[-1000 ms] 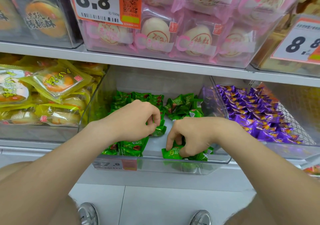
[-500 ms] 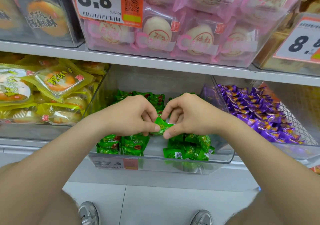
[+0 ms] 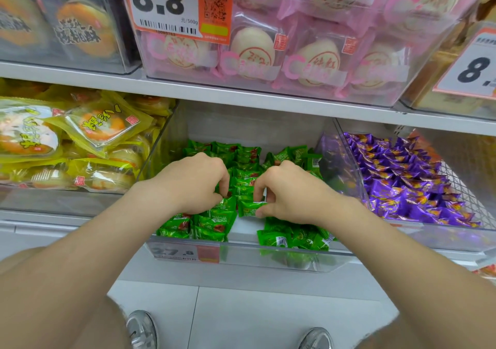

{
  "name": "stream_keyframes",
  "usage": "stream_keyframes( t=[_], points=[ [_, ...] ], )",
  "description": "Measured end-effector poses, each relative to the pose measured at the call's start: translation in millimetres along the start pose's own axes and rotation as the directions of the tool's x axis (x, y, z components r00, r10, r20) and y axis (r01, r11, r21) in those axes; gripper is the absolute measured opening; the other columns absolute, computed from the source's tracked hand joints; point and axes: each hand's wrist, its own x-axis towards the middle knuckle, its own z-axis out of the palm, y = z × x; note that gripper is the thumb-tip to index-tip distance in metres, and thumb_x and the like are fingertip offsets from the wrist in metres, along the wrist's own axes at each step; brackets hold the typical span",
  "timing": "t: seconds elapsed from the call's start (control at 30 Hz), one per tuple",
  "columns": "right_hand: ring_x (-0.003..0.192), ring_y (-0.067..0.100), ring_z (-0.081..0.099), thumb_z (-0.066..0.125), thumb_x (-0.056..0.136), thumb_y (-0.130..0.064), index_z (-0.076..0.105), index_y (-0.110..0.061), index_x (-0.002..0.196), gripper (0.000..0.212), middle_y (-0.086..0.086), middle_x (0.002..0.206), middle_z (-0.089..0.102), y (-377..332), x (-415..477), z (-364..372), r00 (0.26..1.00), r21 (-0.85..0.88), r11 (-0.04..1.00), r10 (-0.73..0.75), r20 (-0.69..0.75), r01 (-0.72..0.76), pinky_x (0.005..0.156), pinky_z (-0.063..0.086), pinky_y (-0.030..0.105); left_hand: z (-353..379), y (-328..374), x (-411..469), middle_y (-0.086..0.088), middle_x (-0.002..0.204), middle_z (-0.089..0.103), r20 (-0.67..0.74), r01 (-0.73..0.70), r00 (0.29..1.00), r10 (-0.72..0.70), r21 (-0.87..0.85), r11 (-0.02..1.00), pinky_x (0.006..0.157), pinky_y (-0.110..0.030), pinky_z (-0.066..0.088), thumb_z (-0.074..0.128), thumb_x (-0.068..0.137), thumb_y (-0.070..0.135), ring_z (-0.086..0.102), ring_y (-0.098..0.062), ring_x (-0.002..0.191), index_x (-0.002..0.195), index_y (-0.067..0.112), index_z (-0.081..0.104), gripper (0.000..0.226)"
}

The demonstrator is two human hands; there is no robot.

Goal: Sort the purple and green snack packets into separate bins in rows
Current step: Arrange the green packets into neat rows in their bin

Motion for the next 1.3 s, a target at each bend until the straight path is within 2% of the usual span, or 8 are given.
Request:
stream_keyframes(
  t=[0.13,0.4,0.63,0.7,0.83,1.07,1.2,1.3],
  points=[
    [0.094,0.030,0.064,0.085,0.081,-0.048,0.071,-0.030,0.101,0.030,-0.001,0.090,0.065,-11.4,6.4,8.2,1.000,-0.100,0.995,0.011,-0.013,-0.012,0.065,0.039,0.033,4.4,2.0,1.5,0.015,0.079,0.058,-0.026,0.020,0.999,-0.017,0.078,0.997,0.064,-0.033,0.052,0.075,0.091,0.031,0.063,-0.015,0.082,0.086,0.033,0.074,0.006],
    [0.092,0.032,0.063,0.080,0.082,-0.058,0.065,-0.029,0.099,0.037,-0.002,0.086,0.054,-16.0,6.9,10.7,0.994,-0.208,0.977,0.031,-0.109,-0.054,0.068,0.037,0.035,8.1,0.0,2.5,0.006,0.090,0.067,-0.054,0.039,0.998,-0.030,0.178,0.983,0.062,-0.034,0.052,0.070,0.091,0.023,0.067,-0.022,0.085,0.076,0.032,0.060,0.020],
    [0.094,0.027,0.062,0.081,0.073,-0.067,0.058,-0.032,0.090,0.045,-0.005,0.089,0.060,-11.3,5.4,0.7,0.990,-0.211,0.976,0.023,-0.136,-0.052,0.068,0.039,0.035,3.5,11.5,-0.5,0.014,0.075,0.060,-0.096,-0.024,0.995,0.026,0.026,0.999,0.059,-0.031,0.051,0.066,0.091,0.026,0.064,-0.013,0.078,0.084,0.032,0.067,0.009],
    [0.089,0.018,0.062,0.084,0.073,-0.063,0.060,-0.030,0.084,0.042,-0.012,0.083,0.062,-8.8,0.7,-11.3,0.996,-0.151,0.988,0.025,-0.081,-0.037,0.069,0.049,0.034,3.0,13.9,-1.0,0.015,0.074,0.059,-0.102,-0.049,0.994,0.049,-0.001,0.999,0.063,-0.034,0.055,0.064,0.092,0.026,0.063,-0.012,0.078,0.086,0.031,0.068,0.009],
    [0.067,-0.009,0.060,0.093,0.071,-0.047,0.076,-0.026,0.088,0.032,-0.017,0.070,0.072,-6.9,-12.3,-21.6,0.971,-0.030,1.000,0.012,0.239,-0.005,0.070,0.060,0.032,3.9,16.7,-1.4,0.016,0.070,0.059,-0.094,-0.088,0.992,0.084,-0.038,0.995,0.066,-0.035,0.058,0.065,0.093,0.024,0.061,-0.005,0.074,0.083,0.030,0.068,0.012],
    [0.076,0.008,0.062,0.092,0.070,-0.034,0.074,-0.028,0.091,0.028,-0.016,0.070,0.065,-13.4,-10.6,-0.5,0.954,-0.152,0.981,-0.072,0.290,0.120,0.058,0.050,0.026,5.8,19.8,0.9,0.014,0.072,0.063,-0.109,-0.102,0.989,0.097,-0.040,0.994,0.071,-0.040,0.061,0.063,0.093,0.027,0.057,-0.001,0.074,0.082,0.030,0.068,0.013],
    [0.069,0.001,0.064,0.087,0.078,-0.035,0.079,-0.024,0.090,0.018,-0.016,0.068,0.068,-9.4,-11.5,-5.1,0.958,-0.026,0.994,-0.092,0.271,0.103,0.070,0.060,0.032,4.7,17.3,3.1,0.013,0.075,0.068,-0.078,-0.131,0.989,0.125,-0.076,0.989,0.075,-0.036,0.060,0.067,0.090,0.025,0.061,0.001,0.073,0.086,0.032,0.071,0.009],
    [0.071,0.002,0.072,0.077,0.086,-0.018,0.081,-0.022,0.095,0.010,-0.007,0.074,0.077,-3.7,-11.6,-17.1,0.974,0.229,0.973,-0.063,0.217,0.012,0.077,0.062,0.029,0.0,16.0,1.7,0.014,0.084,0.068,-0.017,-0.161,0.987,0.160,-0.145,0.976,0.071,-0.025,0.055,0.082,0.080,0.029,0.063,0.001,0.073,0.095,0.035,0.073,0.019]
  ],
)
